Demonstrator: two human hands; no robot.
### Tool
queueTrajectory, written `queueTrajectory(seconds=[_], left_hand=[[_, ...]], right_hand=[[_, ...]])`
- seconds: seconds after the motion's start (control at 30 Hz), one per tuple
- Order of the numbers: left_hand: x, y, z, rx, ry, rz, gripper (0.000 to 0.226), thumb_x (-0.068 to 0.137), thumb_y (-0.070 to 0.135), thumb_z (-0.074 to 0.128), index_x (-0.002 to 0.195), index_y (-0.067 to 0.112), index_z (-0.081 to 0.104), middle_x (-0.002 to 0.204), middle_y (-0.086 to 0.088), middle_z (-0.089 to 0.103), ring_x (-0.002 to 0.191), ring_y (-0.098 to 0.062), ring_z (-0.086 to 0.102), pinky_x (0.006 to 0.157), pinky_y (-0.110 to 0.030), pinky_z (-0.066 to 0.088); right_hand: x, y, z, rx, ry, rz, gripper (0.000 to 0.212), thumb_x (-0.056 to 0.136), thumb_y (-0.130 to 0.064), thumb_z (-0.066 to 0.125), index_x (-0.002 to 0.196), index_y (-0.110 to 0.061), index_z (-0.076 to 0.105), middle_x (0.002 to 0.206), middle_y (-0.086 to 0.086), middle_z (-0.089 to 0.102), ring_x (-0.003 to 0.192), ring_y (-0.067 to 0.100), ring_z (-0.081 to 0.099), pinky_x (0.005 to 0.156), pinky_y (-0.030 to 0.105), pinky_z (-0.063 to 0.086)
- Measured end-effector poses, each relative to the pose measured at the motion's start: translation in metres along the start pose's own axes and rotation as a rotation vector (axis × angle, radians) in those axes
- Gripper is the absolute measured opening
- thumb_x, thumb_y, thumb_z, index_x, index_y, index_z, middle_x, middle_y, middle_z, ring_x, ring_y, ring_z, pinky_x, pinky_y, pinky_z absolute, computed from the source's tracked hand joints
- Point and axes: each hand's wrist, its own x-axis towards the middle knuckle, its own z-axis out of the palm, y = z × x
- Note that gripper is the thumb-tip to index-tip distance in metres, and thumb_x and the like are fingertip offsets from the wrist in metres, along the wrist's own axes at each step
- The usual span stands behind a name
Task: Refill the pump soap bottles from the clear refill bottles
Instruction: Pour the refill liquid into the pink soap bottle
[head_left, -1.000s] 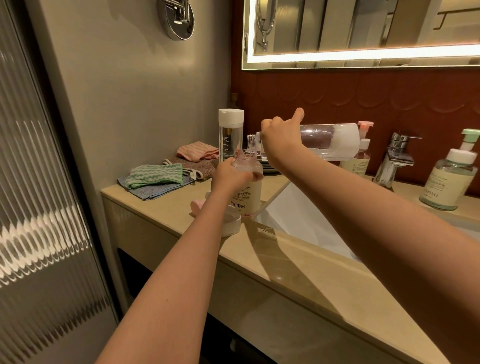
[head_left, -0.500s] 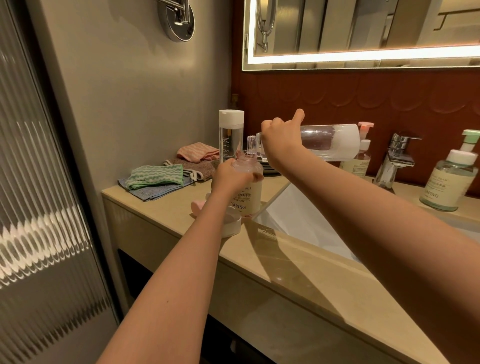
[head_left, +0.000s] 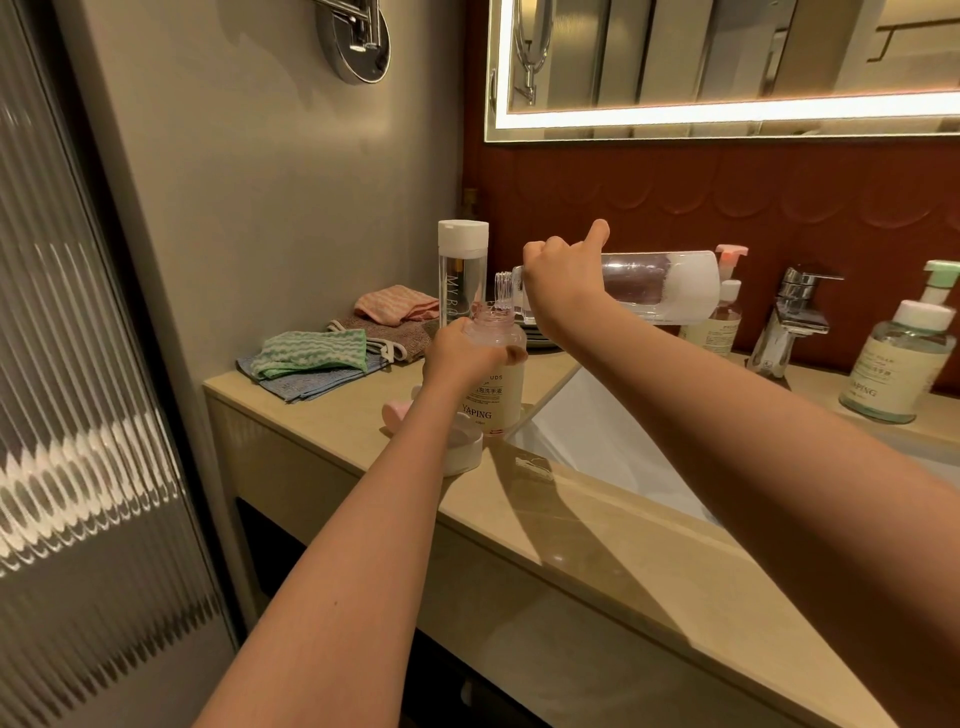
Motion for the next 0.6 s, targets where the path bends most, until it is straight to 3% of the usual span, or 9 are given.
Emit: queueTrajectory(seconds=[0.27, 0.6], left_hand=[[0.000, 0.000, -0.001, 0.003, -0.001, 0.000, 0.058, 0.070, 0.032, 0.077, 0.121, 0.017, 0.055, 0.121, -0.004, 0.059, 0.112, -0.026, 0.050, 0.090, -0.038, 0.044], [-0.004, 0.002, -0.005, 0.056, -0.040, 0.021, 0.076, 0.066, 0.042, 0.078, 0.132, 0.018, 0.048, 0.131, -0.003, 0.054, 0.120, -0.028, 0.048, 0.098, -0.048, 0.042]], right_hand=[[0.001, 0.002, 0.003, 0.035, -0.014, 0.002, 0.049, 0.085, -0.015, 0.059, 0.129, -0.005, 0.041, 0.121, 0.009, 0.052, 0.114, 0.027, 0.050, 0.104, 0.049, 0.023], [0.005, 0.016, 0.031, 0.486, -0.109, 0.120, 0.047, 0.077, -0.011, 0.067, 0.117, -0.012, 0.043, 0.111, 0.006, 0.055, 0.102, 0.028, 0.056, 0.100, 0.050, 0.025]])
